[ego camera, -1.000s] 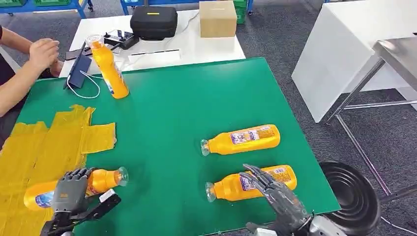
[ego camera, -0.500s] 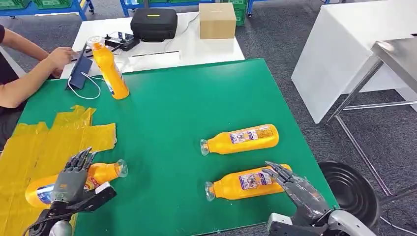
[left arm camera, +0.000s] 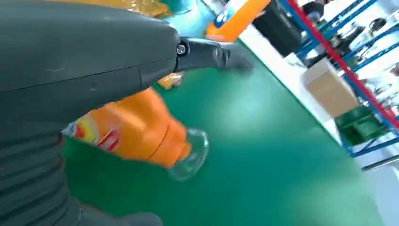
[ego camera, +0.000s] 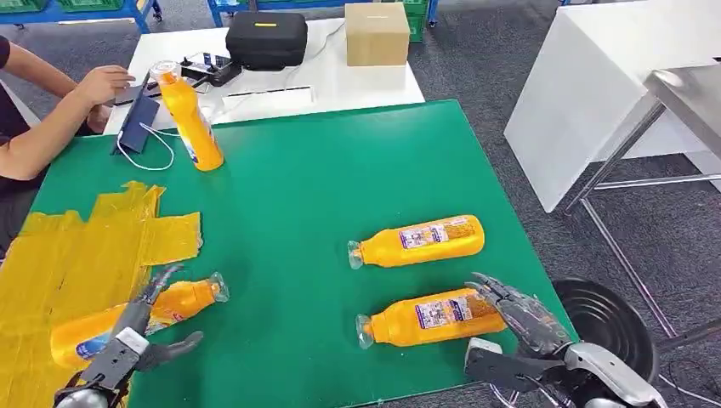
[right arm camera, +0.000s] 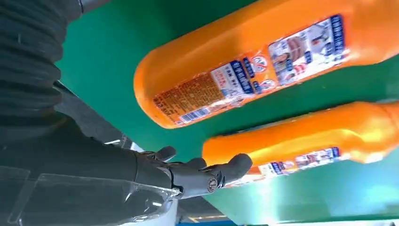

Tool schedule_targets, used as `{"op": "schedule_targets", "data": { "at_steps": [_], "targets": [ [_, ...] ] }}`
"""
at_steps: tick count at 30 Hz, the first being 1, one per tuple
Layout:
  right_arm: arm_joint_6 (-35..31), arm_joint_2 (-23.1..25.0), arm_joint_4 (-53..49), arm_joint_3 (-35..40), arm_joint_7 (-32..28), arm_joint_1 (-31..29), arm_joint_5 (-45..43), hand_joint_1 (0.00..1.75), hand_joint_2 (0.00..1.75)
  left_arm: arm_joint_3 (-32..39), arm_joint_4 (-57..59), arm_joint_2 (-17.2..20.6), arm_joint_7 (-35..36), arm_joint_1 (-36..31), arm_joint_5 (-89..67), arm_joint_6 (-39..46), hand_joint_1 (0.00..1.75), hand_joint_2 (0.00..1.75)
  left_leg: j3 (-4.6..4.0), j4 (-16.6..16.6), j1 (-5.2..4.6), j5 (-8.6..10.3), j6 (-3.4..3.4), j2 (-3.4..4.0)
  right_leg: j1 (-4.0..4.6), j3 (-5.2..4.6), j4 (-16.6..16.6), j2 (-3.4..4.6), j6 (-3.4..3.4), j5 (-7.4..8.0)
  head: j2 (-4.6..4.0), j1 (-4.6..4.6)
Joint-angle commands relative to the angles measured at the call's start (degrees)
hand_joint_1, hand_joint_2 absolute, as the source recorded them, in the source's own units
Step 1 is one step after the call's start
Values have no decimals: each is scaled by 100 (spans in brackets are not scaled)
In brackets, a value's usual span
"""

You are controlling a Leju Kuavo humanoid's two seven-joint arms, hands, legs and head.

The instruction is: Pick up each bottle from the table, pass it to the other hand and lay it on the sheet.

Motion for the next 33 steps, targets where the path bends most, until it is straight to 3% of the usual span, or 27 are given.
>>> {"op": "schedule_targets", "data": {
  "at_steps": [1, 8, 15, 19, 31, 32, 33],
  "targets": [
    [69, 148, 451, -53, -16, -223, -37, 0, 175, 120, -119, -174, -62, 31, 123, -147, 0, 175, 3, -5, 11, -1, -9, -11, 9, 6, -13, 13, -5, 3, 0, 0],
    [339, 46, 761, 32, 130, -349, 154, 0, 175, 75, -525, -275, -178, 73, 666, -729, 0, 175, -10, 0, 15, -4, -7, -11, 13, -8, -13, 19, -3, 5, 0, 2],
    [1245, -905, 1120, 634, 310, -520, 63, 0, 175, -280, -65, -254, -71, -460, 784, -750, 0, 175, -15, -1, -2, 4, -2, -25, -2, -10, -8, -7, 0, 2, 2, 0],
    [1290, -775, 1485, 991, 313, -689, 330, 0, 175, -409, 23, -232, -41, -585, 856, -728, 0, 175, -1, -9, 4, 5, -5, -21, 4, 4, -22, -3, -2, 7, 0, -2],
    [1289, -749, 1507, 1014, 311, -723, 332, 0, 175, -409, 20, -221, -36, -569, 861, -725, 0, 175, 8, -5, 5, 2, -2, -18, 8, 7, -18, -1, -2, 4, 0, 0],
    [1330, -703, 1584, 1082, 329, -777, 382, 3, 175, -430, 16, -215, -36, -590, 876, -730, 0, 175, 11, -6, 7, 2, -3, -20, 9, 12, -22, 2, -2, 6, 0, 0],
    [1356, -615, 1718, 1166, 322, -838, 457, 33, 175, -454, 33, -213, -36, -618, 883, -734, 0, 175, 12, -5, 4, 1, -1, -15, 7, 10, -17, 1, -2, 4, 0, 2]
  ]
}}
